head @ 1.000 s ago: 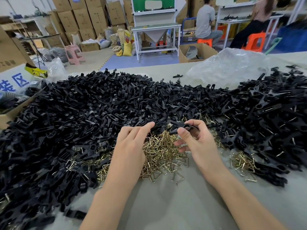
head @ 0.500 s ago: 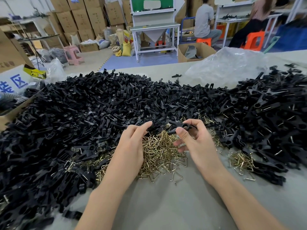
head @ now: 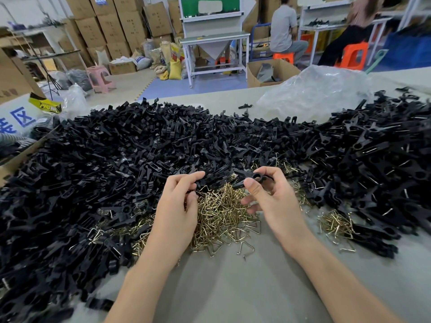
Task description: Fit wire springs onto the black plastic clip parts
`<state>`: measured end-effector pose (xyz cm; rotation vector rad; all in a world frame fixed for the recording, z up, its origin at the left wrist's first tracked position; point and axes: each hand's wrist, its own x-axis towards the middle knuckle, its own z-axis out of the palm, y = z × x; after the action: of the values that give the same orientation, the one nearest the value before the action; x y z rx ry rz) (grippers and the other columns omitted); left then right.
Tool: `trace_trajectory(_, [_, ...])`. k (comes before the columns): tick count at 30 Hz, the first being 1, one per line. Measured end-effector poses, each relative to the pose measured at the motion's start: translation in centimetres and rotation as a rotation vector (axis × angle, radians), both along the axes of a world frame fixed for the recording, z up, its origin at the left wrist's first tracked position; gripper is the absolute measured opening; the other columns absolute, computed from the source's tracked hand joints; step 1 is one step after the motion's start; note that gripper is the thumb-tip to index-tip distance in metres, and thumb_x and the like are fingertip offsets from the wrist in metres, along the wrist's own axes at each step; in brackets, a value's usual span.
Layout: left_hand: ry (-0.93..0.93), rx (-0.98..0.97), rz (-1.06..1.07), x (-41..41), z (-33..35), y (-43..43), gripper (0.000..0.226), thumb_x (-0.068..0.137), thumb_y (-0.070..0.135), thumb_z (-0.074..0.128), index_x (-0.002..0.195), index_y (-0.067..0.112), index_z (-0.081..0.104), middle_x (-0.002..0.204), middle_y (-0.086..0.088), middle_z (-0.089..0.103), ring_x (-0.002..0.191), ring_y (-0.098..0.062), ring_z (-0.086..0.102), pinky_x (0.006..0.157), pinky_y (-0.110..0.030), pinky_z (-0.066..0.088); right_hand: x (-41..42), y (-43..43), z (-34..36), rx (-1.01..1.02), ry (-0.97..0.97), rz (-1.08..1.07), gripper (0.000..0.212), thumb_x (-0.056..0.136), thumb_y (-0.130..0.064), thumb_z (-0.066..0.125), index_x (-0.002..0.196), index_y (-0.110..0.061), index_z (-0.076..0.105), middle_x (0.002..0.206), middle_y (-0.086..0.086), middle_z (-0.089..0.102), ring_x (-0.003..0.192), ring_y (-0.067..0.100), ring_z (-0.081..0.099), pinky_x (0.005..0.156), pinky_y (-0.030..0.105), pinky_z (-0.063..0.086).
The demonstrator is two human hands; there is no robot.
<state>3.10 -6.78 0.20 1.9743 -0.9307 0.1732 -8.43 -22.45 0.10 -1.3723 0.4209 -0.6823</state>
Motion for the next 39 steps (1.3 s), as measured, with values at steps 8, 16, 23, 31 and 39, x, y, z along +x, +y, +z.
trace_trajectory(8, [-0.05,0.16,-0.068,0.6,0.8,2.1,0.018,0.093,0.025,0.056,0.097,0.043,0.055,0.097,0.021,0.063,0.095,-0.005,0.061,0.078,-0.012,0.044,-0.1,0.1,0.2,-0.005,0.013,0.004,0.021,0.095,-0.019,0.068,0.112,-0.017,0.055,0.098,0.009,0.066,0.071,0.02,0.07,0.061,0.029,0.058])
trace_trajectory(16, [-0.128,0.275,-0.088,1.1,0.3,1.9,0.019,0.099,0.025,0.057,0.109,0.033,0.07,0.103,0.03,0.06,0.105,0.004,0.054,0.091,-0.021,0.043,-0.2,0.1,0.3,-0.006,0.018,0.001,0.022,0.095,-0.02,0.068,0.113,-0.017,0.055,0.099,0.009,0.066,0.072,0.019,0.07,0.062,0.03,0.058])
trace_trajectory(23, [-0.112,0.07,0.013,1.1,0.3,1.7,0.028,0.103,0.009,0.05,0.115,0.024,0.069,0.106,0.022,0.056,0.098,-0.001,0.059,0.079,-0.007,0.042,-0.2,0.2,0.4,-0.009,0.025,0.002,0.021,0.095,-0.021,0.068,0.112,-0.018,0.055,0.098,0.009,0.067,0.07,0.018,0.07,0.062,0.028,0.059])
trace_trajectory(31, [-0.252,0.195,0.023,1.1,0.3,1.9,0.039,0.099,-0.003,0.053,0.122,0.025,0.068,0.107,0.014,0.057,0.096,-0.009,0.055,0.081,-0.029,0.05,-0.3,0.2,0.5,-0.014,0.036,0.002,0.022,0.095,-0.021,0.068,0.113,-0.017,0.055,0.1,0.01,0.067,0.071,0.018,0.071,0.061,0.027,0.059])
trace_trajectory(39, [0.295,-0.334,0.013,-0.8,1.3,0.1,0.031,0.098,0.01,0.063,0.111,0.038,0.065,0.097,0.01,0.075,0.088,-0.009,0.07,0.085,-0.027,0.055,-0.4,0.3,0.6,-0.006,-0.017,0.082,0.028,0.088,-0.024,0.072,0.11,-0.016,0.057,0.087,-0.001,0.07,0.074,0.019,0.073,0.063,0.03,0.06])
